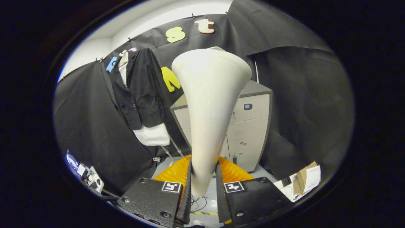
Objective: Iron the clothes twice with a garment steamer, once on the left side and once on the right side.
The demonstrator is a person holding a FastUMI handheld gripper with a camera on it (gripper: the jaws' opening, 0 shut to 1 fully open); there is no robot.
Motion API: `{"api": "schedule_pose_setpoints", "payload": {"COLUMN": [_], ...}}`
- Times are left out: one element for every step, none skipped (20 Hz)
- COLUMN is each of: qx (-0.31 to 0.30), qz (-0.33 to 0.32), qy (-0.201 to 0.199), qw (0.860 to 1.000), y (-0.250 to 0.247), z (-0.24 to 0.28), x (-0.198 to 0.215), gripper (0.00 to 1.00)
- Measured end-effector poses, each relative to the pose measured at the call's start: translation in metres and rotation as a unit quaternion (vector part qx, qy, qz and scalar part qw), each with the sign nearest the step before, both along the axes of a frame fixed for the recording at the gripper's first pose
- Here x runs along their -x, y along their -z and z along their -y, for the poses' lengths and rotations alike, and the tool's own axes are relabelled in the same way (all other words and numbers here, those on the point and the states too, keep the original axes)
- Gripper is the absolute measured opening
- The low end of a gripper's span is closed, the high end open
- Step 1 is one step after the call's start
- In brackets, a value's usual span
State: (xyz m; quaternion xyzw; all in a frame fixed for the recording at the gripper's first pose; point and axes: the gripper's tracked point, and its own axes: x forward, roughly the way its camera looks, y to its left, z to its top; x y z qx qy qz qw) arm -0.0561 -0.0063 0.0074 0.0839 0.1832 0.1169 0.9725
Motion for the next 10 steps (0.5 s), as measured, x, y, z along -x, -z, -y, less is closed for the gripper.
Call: {"api": "schedule_pose_setpoints", "payload": {"qx": [-0.001, -0.001, -0.002, -0.005, -0.002, 0.001, 0.001, 0.002, 0.005, 0.006], "qz": [0.006, 0.008, 0.006, 0.009, 0.011, 0.011, 0.010, 0.011, 0.012, 0.014], "qy": [0.003, 0.009, 0.018, 0.023, 0.025, 0.027, 0.028, 0.028, 0.028, 0.027], "qw": [1.000, 1.000, 1.000, 1.000, 1.000, 1.000, 1.000, 1.000, 1.000, 1.000], "y": [0.000, 0.002, 0.005, 0.005, 0.006, 0.007, 0.008, 0.007, 0.006, 0.006], "z": [-0.001, -0.001, -0.001, -0.003, -0.008, -0.013, -0.017, -0.022, -0.027, -0.032], "x": [0.007, 0.013, 0.019, 0.025, 0.029, 0.033, 0.037, 0.041, 0.043, 0.045], "gripper": [0.36, 0.36, 0.36, 0.36, 0.36, 0.36, 0.36, 0.36, 0.36, 0.36]}}
